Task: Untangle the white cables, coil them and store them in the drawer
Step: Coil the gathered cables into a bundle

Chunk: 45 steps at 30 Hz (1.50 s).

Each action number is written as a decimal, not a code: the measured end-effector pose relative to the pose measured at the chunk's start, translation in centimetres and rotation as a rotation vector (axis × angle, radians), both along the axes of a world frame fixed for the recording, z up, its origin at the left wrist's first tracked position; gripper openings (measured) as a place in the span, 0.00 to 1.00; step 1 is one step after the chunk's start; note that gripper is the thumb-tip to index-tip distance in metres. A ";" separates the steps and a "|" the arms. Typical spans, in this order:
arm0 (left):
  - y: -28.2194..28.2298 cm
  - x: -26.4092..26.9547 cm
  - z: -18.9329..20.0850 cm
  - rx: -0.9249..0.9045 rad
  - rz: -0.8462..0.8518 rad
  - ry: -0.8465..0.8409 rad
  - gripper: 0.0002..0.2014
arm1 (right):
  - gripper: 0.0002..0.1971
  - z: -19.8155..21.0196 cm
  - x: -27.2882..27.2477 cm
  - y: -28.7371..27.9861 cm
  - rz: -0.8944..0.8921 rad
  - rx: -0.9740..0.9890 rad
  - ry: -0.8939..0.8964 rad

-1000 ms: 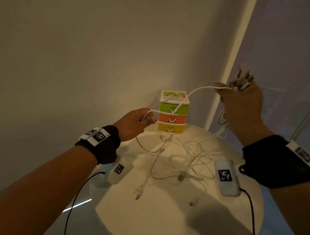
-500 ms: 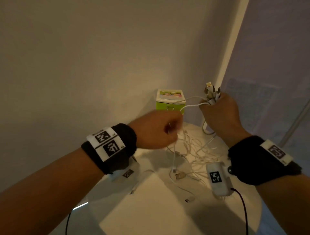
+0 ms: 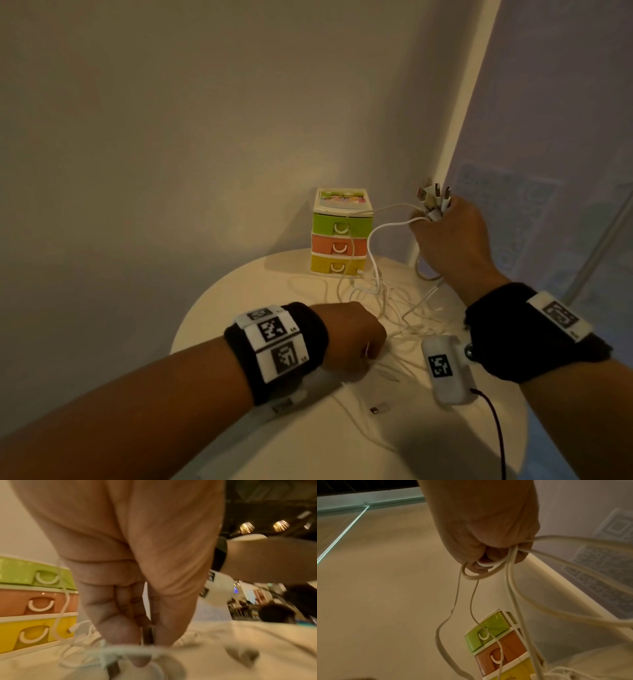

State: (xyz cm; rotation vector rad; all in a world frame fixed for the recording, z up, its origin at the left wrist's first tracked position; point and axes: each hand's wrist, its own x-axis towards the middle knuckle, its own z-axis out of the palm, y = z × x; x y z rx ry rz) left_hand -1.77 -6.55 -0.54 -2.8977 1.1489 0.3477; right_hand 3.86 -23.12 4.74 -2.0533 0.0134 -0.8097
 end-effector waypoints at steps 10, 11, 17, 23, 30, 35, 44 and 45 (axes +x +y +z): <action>6.1 1.4 10.1 -0.490 0.159 -0.071 0.11 | 0.22 0.8 -1.2 0.7 0.113 -0.296 0.312; 6.6 1.4 10.6 -0.531 0.166 -0.077 0.09 | 0.17 1.2 -1.8 1.1 0.195 -0.203 0.313; 6.5 1.1 11.6 -0.780 0.218 -0.097 0.12 | 0.17 3.4 -4.3 5.0 0.525 -0.084 0.206; 6.3 0.2 11.6 -1.003 0.272 -0.043 0.21 | 0.19 3.6 -4.9 6.2 0.624 -0.224 0.212; 6.5 -0.1 10.5 -1.205 0.350 0.028 0.16 | 0.03 3.1 -4.6 6.8 0.644 -0.156 0.204; 6.5 -1.0 9.9 -1.083 0.172 0.073 0.27 | 0.07 2.6 -4.4 6.7 0.664 -0.195 0.192; 6.7 -0.4 9.0 -0.809 0.060 -0.375 0.24 | 0.07 2.7 -5.2 6.7 0.750 -0.028 0.217; 6.7 -0.3 9.1 -0.774 0.049 -0.395 0.24 | 0.08 2.6 -5.3 6.7 0.763 -0.018 0.228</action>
